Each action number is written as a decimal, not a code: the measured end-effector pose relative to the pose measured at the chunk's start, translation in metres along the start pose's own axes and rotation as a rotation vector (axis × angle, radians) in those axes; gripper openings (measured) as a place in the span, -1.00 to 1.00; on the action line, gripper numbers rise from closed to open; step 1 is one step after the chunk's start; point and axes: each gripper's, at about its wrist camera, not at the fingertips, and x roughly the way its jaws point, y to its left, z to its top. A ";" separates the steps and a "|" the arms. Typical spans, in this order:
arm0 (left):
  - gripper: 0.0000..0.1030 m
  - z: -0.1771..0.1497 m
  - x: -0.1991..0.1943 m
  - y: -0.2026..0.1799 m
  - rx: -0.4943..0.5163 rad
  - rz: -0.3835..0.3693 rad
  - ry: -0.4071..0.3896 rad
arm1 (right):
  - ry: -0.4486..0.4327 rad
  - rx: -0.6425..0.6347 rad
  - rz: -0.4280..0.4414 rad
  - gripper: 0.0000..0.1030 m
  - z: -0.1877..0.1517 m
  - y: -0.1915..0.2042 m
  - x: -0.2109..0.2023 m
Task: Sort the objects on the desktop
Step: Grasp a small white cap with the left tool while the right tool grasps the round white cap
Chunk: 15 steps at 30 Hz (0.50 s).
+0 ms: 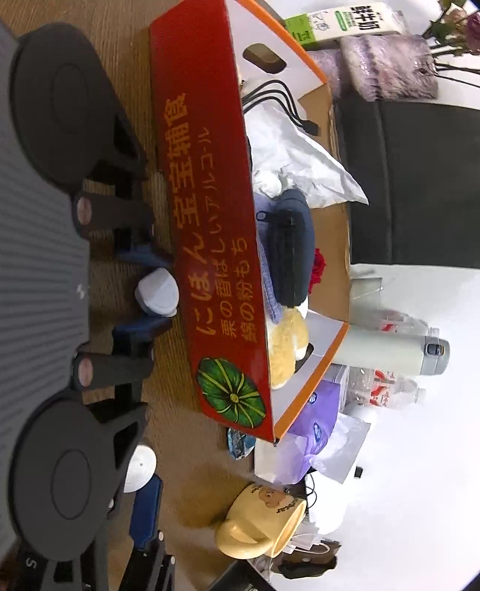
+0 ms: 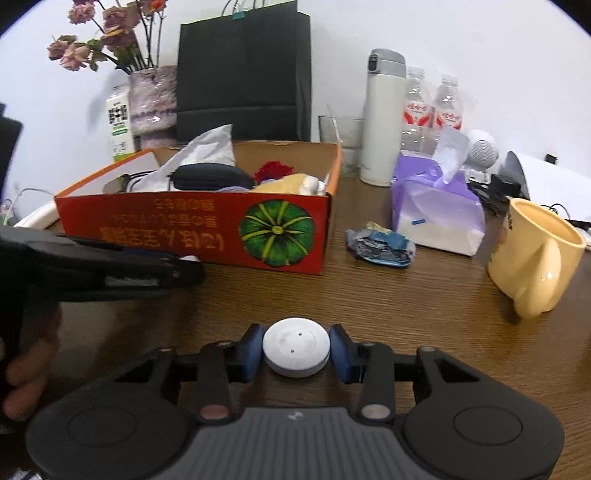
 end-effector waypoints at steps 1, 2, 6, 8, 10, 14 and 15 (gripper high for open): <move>-0.42 0.000 0.000 0.000 -0.005 -0.006 0.000 | -0.001 0.007 0.005 -0.26 0.001 -0.001 0.000; -0.42 0.000 0.000 0.001 -0.011 -0.007 -0.001 | -0.002 0.015 0.004 -0.26 0.001 -0.002 -0.001; -0.43 -0.003 -0.008 0.000 -0.004 0.007 0.004 | -0.005 0.046 0.013 -0.26 0.000 -0.008 -0.003; -0.43 -0.007 -0.022 0.001 -0.021 0.013 -0.009 | -0.019 0.037 0.012 -0.26 -0.001 -0.005 -0.007; -0.43 -0.013 -0.038 0.006 -0.043 0.022 -0.016 | -0.042 0.012 0.015 -0.26 -0.001 -0.001 -0.011; -0.43 -0.032 -0.076 0.023 -0.089 0.046 -0.018 | -0.044 0.008 0.069 -0.26 -0.001 0.011 -0.017; -0.43 -0.037 -0.084 0.027 -0.098 0.058 -0.017 | -0.037 0.005 0.067 -0.26 -0.001 0.017 -0.019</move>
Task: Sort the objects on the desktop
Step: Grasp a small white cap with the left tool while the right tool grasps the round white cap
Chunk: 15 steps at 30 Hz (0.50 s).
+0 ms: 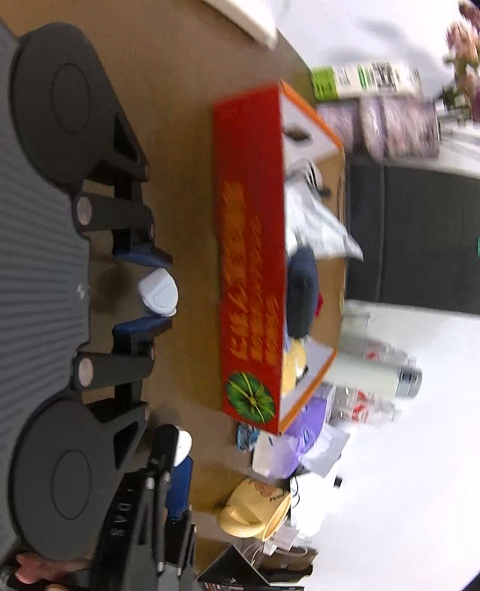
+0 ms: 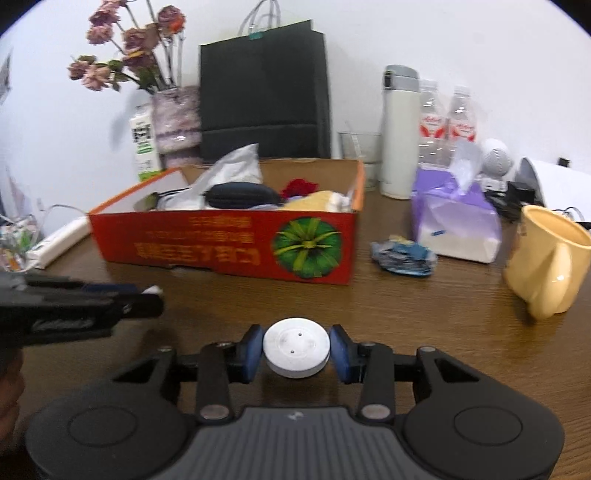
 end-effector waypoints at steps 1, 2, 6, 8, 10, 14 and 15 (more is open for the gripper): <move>-0.43 -0.004 -0.008 0.005 -0.004 0.010 0.003 | 0.003 -0.003 -0.002 -0.26 -0.001 0.008 -0.003; -0.42 -0.009 -0.015 0.010 -0.009 0.019 0.008 | -0.002 -0.007 0.011 -0.26 -0.002 0.017 -0.008; -0.42 -0.022 -0.038 0.023 -0.001 0.033 0.009 | -0.022 -0.016 0.047 -0.26 -0.009 0.053 -0.026; -0.42 -0.027 -0.050 0.026 0.005 0.037 -0.004 | -0.021 -0.016 0.041 -0.26 -0.014 0.069 -0.035; -0.42 -0.034 -0.064 0.031 0.004 0.042 -0.019 | -0.025 -0.012 0.032 -0.26 -0.020 0.081 -0.047; -0.42 -0.053 -0.087 0.040 -0.007 0.048 -0.032 | -0.042 0.019 0.030 -0.26 -0.033 0.092 -0.074; -0.42 -0.057 -0.091 0.042 -0.015 0.050 -0.030 | -0.044 0.024 0.024 -0.26 -0.038 0.095 -0.080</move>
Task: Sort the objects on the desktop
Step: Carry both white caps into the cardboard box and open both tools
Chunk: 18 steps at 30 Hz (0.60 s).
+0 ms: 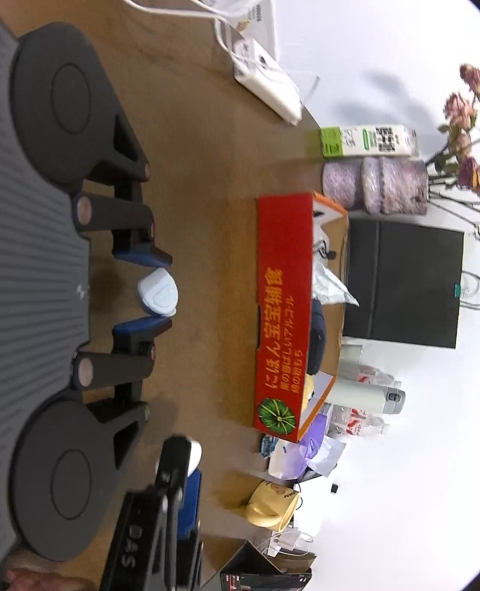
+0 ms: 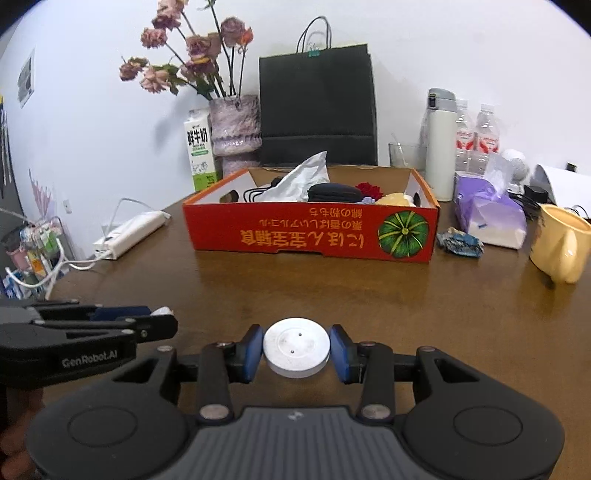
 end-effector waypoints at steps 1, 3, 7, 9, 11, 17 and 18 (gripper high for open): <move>-0.42 -0.004 -0.005 0.002 -0.006 -0.004 0.001 | -0.005 -0.004 -0.008 -0.26 -0.004 0.002 -0.006; -0.42 -0.011 -0.014 0.002 -0.002 -0.005 -0.006 | -0.021 -0.019 -0.042 -0.26 -0.013 0.006 -0.018; -0.42 -0.023 -0.035 0.000 0.016 0.028 -0.038 | -0.023 0.006 -0.064 -0.26 -0.026 0.007 -0.037; -0.42 -0.029 -0.044 0.000 0.005 0.031 -0.047 | -0.024 0.022 -0.053 -0.26 -0.032 0.007 -0.046; -0.42 -0.033 -0.051 -0.002 0.002 0.021 -0.061 | -0.042 0.017 -0.048 -0.26 -0.038 0.011 -0.055; -0.42 -0.031 -0.056 -0.010 0.013 -0.007 -0.085 | -0.105 0.008 -0.041 -0.26 -0.039 0.020 -0.065; -0.42 -0.029 -0.056 -0.010 0.010 -0.005 -0.086 | -0.115 0.006 -0.039 -0.26 -0.038 0.020 -0.065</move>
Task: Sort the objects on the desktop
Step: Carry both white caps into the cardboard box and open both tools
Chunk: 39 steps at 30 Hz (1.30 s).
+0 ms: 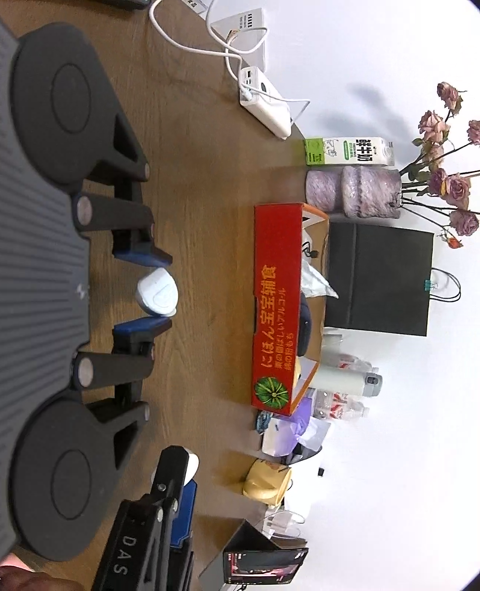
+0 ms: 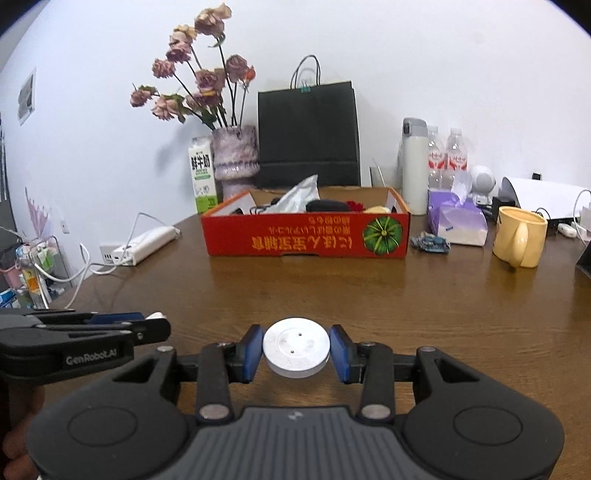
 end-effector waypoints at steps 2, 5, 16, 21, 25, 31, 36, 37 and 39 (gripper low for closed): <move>-0.42 0.006 0.004 0.002 -0.020 -0.001 0.001 | -0.017 -0.007 -0.008 -0.26 0.003 -0.002 0.002; -0.42 0.020 0.013 0.006 -0.044 -0.021 -0.010 | -0.011 -0.007 -0.005 -0.26 0.016 -0.008 0.013; -0.42 0.170 0.099 0.036 -0.050 -0.073 0.023 | -0.065 -0.013 0.041 -0.26 0.153 -0.062 0.080; -0.42 0.228 0.182 0.067 -0.082 -0.090 0.172 | 0.027 0.007 0.046 -0.26 0.212 -0.093 0.158; -0.42 0.243 0.246 0.078 -0.048 -0.039 0.293 | 0.183 0.037 0.015 -0.26 0.236 -0.108 0.240; -0.40 0.233 0.300 0.079 0.022 0.008 0.419 | 0.382 0.101 0.003 -0.26 0.239 -0.123 0.334; 0.13 0.236 0.301 0.082 0.039 0.000 0.402 | 0.447 0.104 -0.074 0.05 0.230 -0.130 0.368; 0.13 0.239 0.299 0.082 0.038 0.011 0.394 | 0.443 0.109 -0.077 0.08 0.231 -0.131 0.368; 0.29 0.246 0.296 0.083 0.026 0.011 0.385 | 0.434 0.118 -0.064 0.12 0.234 -0.133 0.364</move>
